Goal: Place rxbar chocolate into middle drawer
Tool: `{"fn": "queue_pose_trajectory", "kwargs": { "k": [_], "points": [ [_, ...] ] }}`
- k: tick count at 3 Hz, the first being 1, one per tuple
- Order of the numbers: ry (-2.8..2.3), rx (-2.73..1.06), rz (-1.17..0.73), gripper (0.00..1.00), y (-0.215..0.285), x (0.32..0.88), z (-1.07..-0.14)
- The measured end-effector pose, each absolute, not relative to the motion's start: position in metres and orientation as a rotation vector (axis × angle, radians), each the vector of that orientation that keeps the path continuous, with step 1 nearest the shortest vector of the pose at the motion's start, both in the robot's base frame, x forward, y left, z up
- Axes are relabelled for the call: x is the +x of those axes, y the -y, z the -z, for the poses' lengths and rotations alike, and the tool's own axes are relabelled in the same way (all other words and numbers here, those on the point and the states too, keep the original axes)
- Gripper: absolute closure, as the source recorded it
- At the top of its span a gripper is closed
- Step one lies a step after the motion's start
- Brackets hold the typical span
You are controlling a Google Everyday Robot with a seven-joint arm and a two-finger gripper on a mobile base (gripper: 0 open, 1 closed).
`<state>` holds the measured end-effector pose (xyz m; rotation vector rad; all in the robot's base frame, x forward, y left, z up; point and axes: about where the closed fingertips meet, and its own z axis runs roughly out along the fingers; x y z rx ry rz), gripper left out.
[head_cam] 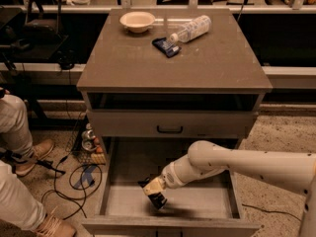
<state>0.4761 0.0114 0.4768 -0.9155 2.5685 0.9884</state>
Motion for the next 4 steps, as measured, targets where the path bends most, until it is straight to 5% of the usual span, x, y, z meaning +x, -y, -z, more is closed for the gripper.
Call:
{"fn": "queue_pose_trajectory", "kwargs": {
  "k": [1,4],
  "points": [
    [-2.587,-0.881,-0.957,1.0,-0.032,0.485,-0.46],
    [-2.593,-0.721,-0.977,0.35,-0.042,0.503,-0.435]
  ]
}}
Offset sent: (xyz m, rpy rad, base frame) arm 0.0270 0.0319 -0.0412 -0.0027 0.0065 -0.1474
